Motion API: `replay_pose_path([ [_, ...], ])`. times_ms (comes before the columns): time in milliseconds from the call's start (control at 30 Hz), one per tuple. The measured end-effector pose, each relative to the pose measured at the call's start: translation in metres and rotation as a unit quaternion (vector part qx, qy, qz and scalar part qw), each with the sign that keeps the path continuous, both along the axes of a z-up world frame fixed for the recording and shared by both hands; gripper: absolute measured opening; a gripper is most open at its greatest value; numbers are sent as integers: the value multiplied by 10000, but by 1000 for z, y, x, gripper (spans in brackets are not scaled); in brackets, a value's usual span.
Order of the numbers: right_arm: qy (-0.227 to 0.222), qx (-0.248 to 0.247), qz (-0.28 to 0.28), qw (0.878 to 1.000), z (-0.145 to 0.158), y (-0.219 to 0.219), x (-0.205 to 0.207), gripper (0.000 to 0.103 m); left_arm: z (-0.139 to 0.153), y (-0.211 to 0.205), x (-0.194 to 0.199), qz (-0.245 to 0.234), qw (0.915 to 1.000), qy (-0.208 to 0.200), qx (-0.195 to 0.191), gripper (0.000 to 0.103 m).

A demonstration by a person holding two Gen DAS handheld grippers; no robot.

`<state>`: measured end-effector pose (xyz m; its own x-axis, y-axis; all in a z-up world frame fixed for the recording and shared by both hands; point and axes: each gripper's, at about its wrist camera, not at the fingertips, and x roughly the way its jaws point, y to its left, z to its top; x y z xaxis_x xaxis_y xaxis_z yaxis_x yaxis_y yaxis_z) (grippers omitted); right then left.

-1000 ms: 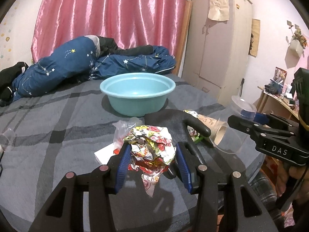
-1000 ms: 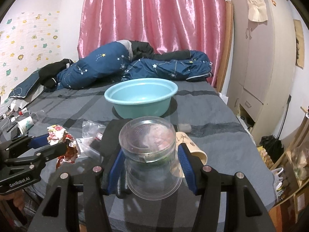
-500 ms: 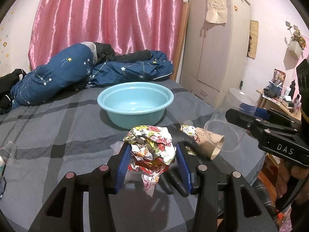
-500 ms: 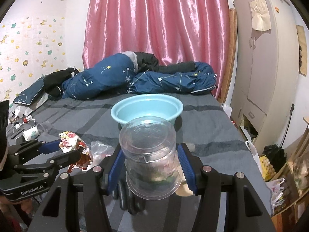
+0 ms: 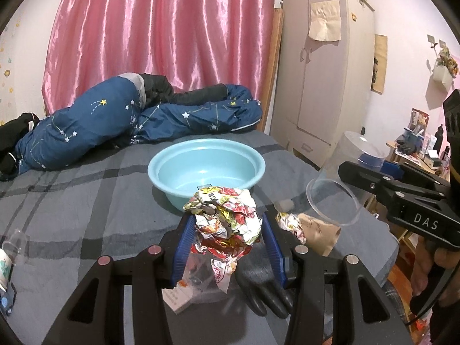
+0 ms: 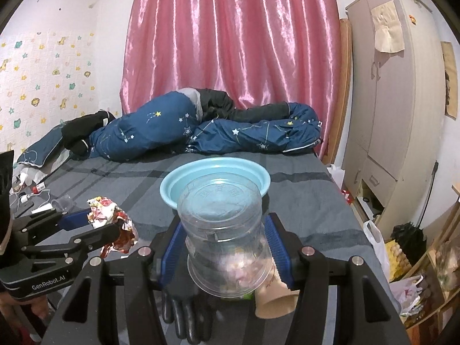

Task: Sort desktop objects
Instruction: 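Carry the crumpled wrapper with the left tool toward the blue basin while the right tool carries the clear cup, then open the left tool to drop the wrapper into the basin while the right tool drops the cup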

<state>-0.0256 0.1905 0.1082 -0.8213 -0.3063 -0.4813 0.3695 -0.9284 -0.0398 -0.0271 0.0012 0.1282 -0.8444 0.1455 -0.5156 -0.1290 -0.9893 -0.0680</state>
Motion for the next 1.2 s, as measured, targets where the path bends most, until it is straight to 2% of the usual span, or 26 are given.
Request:
replay_pose_path([
  [767, -32, -269, 168, 9995, 30, -22, -73, 60, 22, -6, -71, -12, 10000, -33, -68, 52],
  [1200, -262, -303, 220, 9990, 25, -39, -136, 60, 23, -13, -125, -17, 9997, -191, -165, 52],
])
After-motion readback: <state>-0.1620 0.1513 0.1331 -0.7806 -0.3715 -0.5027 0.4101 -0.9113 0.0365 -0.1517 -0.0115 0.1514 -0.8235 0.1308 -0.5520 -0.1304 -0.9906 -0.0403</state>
